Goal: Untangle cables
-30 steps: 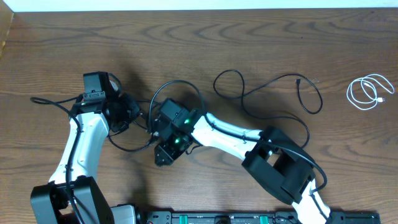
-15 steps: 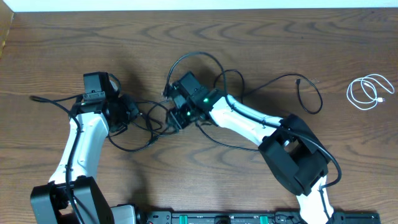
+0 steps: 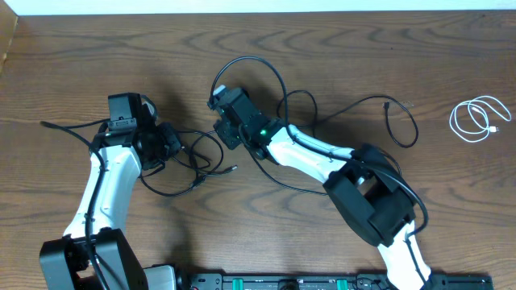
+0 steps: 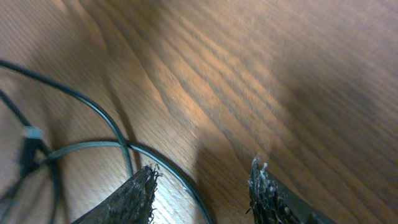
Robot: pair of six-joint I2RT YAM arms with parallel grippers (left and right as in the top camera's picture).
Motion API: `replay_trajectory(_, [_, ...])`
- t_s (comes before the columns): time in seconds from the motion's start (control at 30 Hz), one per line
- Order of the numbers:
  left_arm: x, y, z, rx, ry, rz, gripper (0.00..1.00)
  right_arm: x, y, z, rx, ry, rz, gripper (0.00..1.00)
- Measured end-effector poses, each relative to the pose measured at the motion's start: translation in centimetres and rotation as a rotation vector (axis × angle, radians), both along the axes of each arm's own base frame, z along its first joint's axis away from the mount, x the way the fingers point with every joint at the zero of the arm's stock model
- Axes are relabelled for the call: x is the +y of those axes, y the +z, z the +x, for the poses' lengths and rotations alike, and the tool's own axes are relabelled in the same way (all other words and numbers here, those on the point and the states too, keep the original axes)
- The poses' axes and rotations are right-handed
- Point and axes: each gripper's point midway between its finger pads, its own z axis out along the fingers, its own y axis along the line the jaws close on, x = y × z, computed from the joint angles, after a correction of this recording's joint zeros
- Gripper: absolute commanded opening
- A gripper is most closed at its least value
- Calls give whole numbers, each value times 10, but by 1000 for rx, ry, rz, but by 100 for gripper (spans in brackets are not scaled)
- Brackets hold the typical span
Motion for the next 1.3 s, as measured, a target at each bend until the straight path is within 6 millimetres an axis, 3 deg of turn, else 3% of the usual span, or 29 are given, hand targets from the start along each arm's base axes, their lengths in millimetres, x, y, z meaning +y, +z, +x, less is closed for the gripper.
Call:
replay_trajectory(0.13, [0, 0, 0, 0, 0, 0, 8, -4, -27, -3, 15, 25, -57, 41])
replay_trajectory(0.2, [0, 0, 0, 0, 0, 0, 8, -4, -35, -2, 18, 29, -70, 29])
replay_trajectory(0.3, [0, 0, 0, -1, 0, 0, 8, -7, -38, -5, 33, 37, -99, 1])
replay_trajectory(0.43, [0, 0, 0, 0, 0, 0, 8, -19, -40, -5, 46, 10, -176, 1])
replay_trajectory(0.6, [0, 0, 0, 0, 0, 0, 8, -57, -42, 2, 50, -114, -319, 1])
replay_trajectory(0.9, [2, 0, -1, 2, 5, 1, 8, -161, -43, 27, 167, -473, -430, 1])
replay_trajectory(1.0, [16, -4, -10, 49, 86, 14, 7, -185, -43, 36, 201, -567, -410, 1])
replay_trajectory(1.3, [107, -14, -60, 197, 578, -1, 8, -245, -45, 49, 344, -766, -324, 1])
